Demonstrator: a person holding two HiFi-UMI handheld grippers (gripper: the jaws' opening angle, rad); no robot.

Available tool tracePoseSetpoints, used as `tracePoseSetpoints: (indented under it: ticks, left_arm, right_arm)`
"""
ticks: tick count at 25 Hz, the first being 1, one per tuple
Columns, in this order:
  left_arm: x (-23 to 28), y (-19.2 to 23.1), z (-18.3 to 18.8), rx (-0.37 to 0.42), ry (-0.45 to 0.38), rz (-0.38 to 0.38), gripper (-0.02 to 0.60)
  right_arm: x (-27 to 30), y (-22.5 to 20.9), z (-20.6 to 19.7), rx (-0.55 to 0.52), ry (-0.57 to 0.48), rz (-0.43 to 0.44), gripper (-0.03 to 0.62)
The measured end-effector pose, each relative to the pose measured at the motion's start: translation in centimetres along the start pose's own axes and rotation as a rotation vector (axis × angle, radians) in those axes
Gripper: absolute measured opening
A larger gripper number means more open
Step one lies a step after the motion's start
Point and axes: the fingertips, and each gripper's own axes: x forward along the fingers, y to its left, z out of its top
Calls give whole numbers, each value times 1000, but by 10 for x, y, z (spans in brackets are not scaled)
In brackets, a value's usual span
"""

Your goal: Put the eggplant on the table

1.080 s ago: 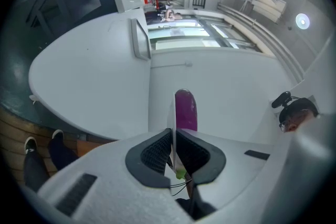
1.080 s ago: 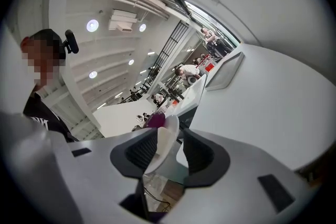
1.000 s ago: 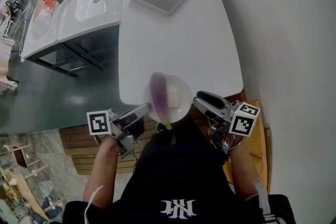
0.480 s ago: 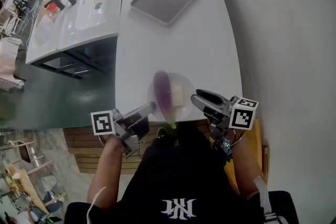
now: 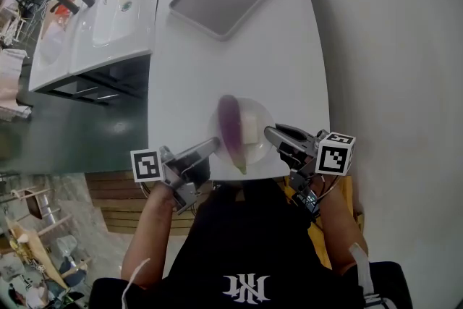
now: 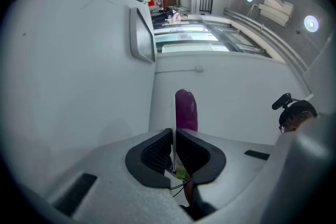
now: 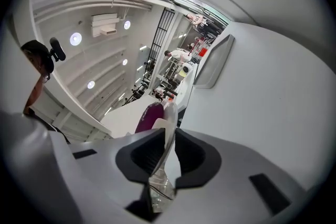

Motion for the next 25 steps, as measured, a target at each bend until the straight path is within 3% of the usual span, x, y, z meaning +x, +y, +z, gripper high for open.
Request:
tracePoseSetpoints:
  ticks: [5, 10, 16, 21, 25]
  left_arm:
    - [28, 37, 44, -11, -18, 33, 18]
    - [31, 43, 45, 0, -18, 70, 18]
    - [44, 83, 69, 34, -1, 153, 17]
    - [49, 109, 66, 25, 19, 211, 17]
    - [52, 123, 62, 104, 64, 297, 18]
  right_arm:
    - [26, -53, 32, 38, 36, 4, 48]
    - [27, -57, 35, 73, 47, -5, 38]
    - [45, -102, 39, 122, 81, -61, 29]
    - [46, -127, 28, 165, 103, -104, 26]
    - [44, -139, 21, 185, 118, -145, 28]
